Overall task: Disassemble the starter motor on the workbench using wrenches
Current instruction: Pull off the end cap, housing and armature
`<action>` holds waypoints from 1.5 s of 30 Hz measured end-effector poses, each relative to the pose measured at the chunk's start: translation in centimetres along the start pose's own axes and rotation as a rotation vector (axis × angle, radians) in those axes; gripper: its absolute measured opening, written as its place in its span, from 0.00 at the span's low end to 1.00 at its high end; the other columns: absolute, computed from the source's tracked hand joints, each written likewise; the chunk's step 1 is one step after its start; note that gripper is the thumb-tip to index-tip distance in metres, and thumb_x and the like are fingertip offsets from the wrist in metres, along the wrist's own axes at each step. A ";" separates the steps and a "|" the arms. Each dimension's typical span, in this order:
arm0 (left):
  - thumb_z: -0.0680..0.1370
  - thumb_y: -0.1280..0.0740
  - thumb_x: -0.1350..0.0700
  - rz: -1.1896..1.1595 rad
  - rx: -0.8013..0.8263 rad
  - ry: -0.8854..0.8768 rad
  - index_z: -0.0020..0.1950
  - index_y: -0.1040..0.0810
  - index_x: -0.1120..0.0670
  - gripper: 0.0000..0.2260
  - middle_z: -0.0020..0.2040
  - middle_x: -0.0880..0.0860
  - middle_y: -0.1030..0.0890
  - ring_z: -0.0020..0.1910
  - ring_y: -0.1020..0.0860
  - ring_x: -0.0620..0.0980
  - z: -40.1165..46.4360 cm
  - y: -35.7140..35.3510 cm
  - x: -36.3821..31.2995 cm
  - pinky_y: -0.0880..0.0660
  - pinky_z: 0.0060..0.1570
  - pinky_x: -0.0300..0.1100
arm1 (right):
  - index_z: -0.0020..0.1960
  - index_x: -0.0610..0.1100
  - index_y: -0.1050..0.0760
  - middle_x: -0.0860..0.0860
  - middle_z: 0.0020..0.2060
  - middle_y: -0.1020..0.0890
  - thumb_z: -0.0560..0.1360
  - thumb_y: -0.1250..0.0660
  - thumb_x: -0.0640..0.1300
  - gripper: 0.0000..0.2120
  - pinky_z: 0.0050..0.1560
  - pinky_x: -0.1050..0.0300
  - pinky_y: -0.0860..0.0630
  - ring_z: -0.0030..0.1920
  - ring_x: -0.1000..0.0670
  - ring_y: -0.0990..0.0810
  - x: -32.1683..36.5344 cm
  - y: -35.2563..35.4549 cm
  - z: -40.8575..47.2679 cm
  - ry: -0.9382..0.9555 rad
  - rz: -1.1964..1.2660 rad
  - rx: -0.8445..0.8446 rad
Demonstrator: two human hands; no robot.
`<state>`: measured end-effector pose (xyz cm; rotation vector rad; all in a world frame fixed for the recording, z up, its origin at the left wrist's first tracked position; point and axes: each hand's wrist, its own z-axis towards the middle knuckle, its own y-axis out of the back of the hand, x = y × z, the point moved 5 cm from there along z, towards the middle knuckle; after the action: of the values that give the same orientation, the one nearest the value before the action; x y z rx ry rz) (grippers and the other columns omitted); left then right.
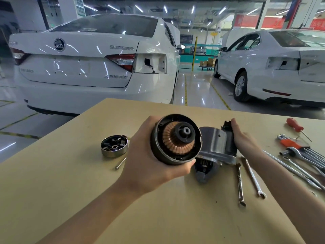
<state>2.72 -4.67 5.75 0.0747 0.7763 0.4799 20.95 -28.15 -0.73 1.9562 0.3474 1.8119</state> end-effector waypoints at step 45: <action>0.59 0.39 0.20 -0.314 0.513 0.702 0.36 0.19 0.59 0.40 0.38 0.63 0.16 0.35 0.17 0.61 -3.0 2.5 0.8 0.21 0.39 0.44 | 0.35 0.49 0.25 0.57 0.30 0.23 0.55 0.26 0.59 0.17 0.36 0.62 0.29 0.33 0.56 0.26 10.6 -2.8 -17.2 0.992 0.079 0.136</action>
<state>0.13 -2.44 3.66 0.2644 1.5628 -0.0206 5.41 -18.06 7.82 0.9909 0.7033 2.7540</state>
